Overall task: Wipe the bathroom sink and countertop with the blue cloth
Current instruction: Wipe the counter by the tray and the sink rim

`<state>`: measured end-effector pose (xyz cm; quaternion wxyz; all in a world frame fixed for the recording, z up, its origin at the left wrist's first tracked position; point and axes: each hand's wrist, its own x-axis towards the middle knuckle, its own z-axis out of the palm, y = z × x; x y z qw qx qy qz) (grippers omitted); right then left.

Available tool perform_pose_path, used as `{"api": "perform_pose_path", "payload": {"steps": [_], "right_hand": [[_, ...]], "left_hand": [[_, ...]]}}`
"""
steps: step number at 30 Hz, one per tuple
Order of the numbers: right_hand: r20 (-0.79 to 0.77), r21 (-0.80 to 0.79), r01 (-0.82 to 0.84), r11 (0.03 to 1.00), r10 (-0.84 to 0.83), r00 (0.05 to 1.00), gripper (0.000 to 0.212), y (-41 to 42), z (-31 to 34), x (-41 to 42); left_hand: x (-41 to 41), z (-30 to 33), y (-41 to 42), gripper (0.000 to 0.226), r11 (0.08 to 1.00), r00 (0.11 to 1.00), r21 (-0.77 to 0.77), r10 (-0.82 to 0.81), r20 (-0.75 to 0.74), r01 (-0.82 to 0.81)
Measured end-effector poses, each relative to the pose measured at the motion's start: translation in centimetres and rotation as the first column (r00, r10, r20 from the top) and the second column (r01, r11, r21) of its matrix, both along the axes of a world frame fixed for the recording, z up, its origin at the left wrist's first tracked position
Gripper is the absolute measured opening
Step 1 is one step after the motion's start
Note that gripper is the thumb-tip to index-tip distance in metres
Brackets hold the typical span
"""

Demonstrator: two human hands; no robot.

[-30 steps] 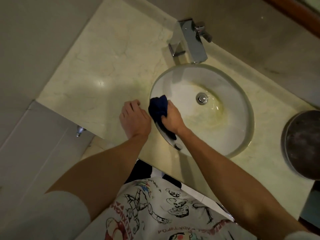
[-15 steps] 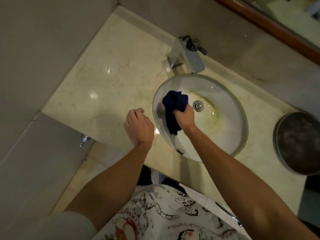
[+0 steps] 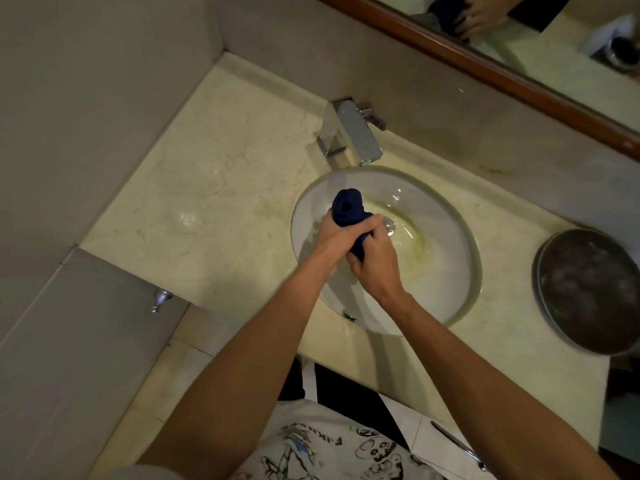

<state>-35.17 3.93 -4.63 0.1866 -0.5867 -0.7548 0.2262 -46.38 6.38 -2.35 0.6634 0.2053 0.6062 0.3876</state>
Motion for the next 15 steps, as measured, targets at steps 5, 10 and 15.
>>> {"api": "perform_pose_path", "payload": {"steps": [5,10,15], "right_hand": [[-0.075,-0.182,-0.207,0.961,0.196,0.978,0.024,2.4,1.0,4.4],[0.023,-0.108,-0.207,0.972,0.211,0.977,0.025,6.0,3.4,5.1],[0.276,0.062,-0.338,0.939,0.309,0.91,0.02,5.8,2.9,3.9]], "left_hand": [[0.1,-0.5,1.1,0.014,0.993,0.992,-0.048,0.105,-0.067,-0.108],[1.3,0.0,3.0,0.01,0.99,0.987,-0.055,0.127,-0.094,-0.132],[0.6,-1.2,4.3,0.039,0.965,0.94,-0.158,0.243,0.241,-0.209]]}}
